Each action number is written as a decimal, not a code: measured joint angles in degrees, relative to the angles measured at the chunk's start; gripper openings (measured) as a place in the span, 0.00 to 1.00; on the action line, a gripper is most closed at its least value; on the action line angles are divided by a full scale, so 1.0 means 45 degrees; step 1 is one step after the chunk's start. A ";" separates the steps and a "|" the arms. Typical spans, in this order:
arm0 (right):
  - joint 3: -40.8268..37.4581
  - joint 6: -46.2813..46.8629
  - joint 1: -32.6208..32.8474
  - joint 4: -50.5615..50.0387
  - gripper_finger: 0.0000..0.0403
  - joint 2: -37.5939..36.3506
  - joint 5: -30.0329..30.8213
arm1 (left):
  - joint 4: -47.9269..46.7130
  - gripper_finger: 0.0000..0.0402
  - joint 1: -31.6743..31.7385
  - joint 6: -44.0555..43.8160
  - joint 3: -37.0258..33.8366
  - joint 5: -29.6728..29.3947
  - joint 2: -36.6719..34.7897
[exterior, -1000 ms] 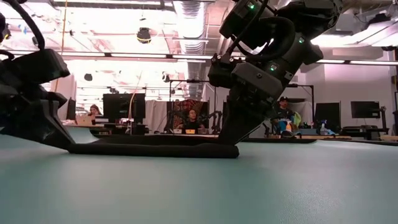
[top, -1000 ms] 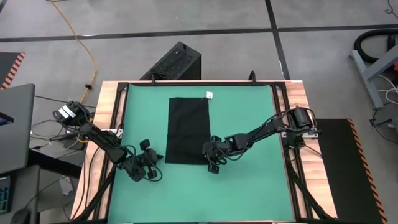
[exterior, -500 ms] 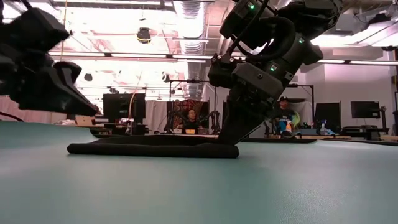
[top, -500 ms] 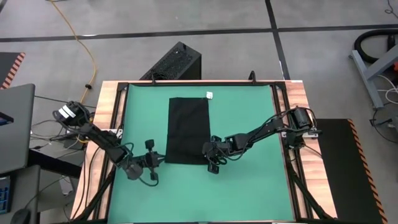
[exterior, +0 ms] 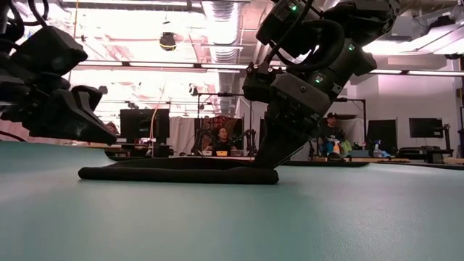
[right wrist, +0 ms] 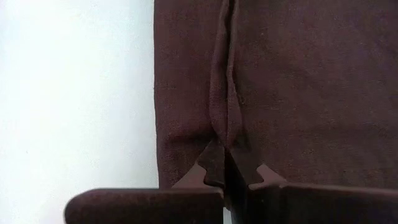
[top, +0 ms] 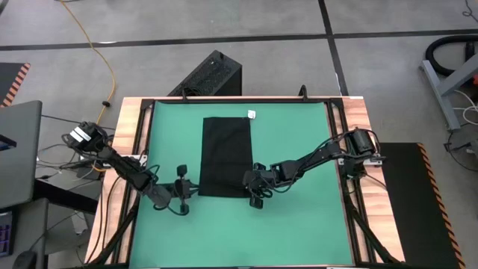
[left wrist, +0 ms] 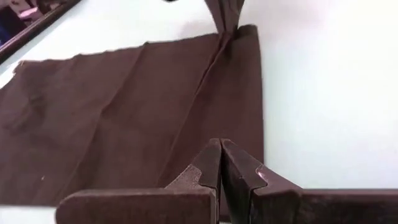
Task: Roll towel
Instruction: Roll the black towel
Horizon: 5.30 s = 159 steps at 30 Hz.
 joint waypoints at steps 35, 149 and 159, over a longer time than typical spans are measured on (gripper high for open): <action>0.0000 -0.0190 0.0034 0.0010 0.06 0.0010 0.0000 | 0.1208 0.00 0.1445 0.0746 -0.0617 0.1684 0.0010; -0.0005 -0.0185 0.0112 0.0298 0.07 0.0009 0.0325 | 0.3347 0.00 0.3419 0.0898 -0.1088 0.5823 0.2043; -0.0005 -0.0381 0.0112 0.0298 0.10 0.0010 0.0530 | 0.3541 0.00 0.3524 0.0062 -0.1078 0.5901 0.2715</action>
